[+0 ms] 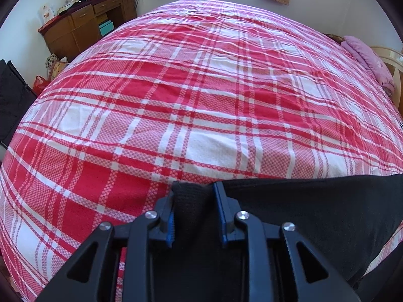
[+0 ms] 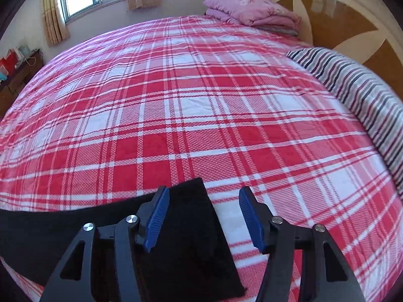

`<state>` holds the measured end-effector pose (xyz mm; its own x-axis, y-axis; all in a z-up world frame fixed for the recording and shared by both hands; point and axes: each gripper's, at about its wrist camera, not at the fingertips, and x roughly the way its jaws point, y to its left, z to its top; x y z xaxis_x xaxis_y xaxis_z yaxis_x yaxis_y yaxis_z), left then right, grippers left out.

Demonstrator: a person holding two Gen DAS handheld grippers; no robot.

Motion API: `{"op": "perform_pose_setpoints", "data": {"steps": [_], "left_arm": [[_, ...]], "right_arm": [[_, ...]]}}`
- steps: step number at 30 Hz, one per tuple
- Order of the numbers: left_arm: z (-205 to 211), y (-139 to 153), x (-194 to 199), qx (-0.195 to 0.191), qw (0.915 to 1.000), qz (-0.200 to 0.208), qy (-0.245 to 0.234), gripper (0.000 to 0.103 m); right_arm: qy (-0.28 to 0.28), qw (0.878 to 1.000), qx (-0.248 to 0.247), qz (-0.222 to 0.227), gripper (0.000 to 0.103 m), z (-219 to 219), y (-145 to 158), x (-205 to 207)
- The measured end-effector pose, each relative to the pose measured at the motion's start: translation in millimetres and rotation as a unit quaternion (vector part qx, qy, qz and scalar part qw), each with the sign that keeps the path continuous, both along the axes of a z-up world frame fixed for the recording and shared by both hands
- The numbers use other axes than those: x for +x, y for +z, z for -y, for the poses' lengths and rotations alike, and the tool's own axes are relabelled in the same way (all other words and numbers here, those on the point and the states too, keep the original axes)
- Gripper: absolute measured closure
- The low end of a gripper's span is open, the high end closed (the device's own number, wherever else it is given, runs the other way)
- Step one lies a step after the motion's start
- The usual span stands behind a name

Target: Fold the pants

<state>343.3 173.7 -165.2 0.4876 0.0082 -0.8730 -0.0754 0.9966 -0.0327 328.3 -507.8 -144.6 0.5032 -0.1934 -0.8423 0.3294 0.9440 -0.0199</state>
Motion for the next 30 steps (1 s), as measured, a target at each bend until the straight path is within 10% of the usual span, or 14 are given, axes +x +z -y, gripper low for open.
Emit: {"op": "perform_pose_setpoints", "data": {"steps": [12, 30], "left_arm": [[0.3, 2.2, -1.4, -0.01, 0.9998, 0.007, -0.018, 0.09], [-19.8, 47.8, -37.5, -0.075, 0.9893, 0.118, -0.042, 0.091]], "right_arm": [[0.017, 0.998, 0.052, -0.018, 0.098, 5.5, -16.0, 6.0], [0.02, 0.993, 0.042, 0.11, 0.099, -8.1, 65.0, -79.4]]}}
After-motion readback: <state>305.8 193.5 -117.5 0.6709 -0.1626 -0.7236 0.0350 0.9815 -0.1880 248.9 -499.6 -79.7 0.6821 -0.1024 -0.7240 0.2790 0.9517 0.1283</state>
